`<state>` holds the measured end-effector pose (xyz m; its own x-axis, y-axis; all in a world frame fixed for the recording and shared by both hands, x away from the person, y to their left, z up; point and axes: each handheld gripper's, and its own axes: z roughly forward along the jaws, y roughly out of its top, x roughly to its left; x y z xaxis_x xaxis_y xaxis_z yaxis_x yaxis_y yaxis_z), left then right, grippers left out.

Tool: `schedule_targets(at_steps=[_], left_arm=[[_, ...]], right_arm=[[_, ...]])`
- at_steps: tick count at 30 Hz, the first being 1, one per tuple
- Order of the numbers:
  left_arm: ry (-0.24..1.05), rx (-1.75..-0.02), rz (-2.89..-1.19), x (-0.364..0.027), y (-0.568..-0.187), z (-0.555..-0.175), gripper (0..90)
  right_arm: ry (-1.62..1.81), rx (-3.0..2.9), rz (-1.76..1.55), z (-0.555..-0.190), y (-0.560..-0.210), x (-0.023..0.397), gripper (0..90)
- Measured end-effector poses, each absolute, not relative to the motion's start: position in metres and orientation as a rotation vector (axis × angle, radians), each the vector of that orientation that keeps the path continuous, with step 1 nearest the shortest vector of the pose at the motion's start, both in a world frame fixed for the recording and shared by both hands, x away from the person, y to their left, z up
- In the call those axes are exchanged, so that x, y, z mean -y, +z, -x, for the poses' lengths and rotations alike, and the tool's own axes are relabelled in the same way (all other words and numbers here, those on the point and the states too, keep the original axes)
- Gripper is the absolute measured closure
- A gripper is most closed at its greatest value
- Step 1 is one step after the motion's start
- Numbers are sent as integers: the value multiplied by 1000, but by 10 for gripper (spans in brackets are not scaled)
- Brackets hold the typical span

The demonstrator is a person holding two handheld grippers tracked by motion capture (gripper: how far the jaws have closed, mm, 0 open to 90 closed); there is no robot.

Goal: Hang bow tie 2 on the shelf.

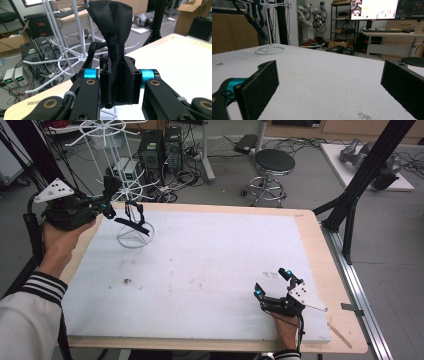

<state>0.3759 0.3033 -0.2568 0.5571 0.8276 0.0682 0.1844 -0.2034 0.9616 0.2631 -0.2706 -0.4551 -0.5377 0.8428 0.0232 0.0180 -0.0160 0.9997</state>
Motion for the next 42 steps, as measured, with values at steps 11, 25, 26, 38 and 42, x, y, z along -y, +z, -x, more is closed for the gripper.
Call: schedule_targets(at_steps=[11, 25, 26, 38, 42], left_arm=[[804, -842, -1731, -296, -256, -374, 340], [742, -711, -1660, -311, -271, -345, 143], [741, -705, -1648, -313, -274, -342, 143], [692, -675, -1553, -325, -339, -310, 140], [679, -691, -1506, -327, -365, -297, 140]], right_arm=[[1621, -1614, -907, -263, -455, 271, 8], [1626, -1622, -921, -263, -455, 270, 8], [1626, -1623, -920, -263, -455, 270, 8], [1620, -1618, -918, -263, -455, 270, 8], [1616, -1622, -920, -264, -455, 270, 8]])
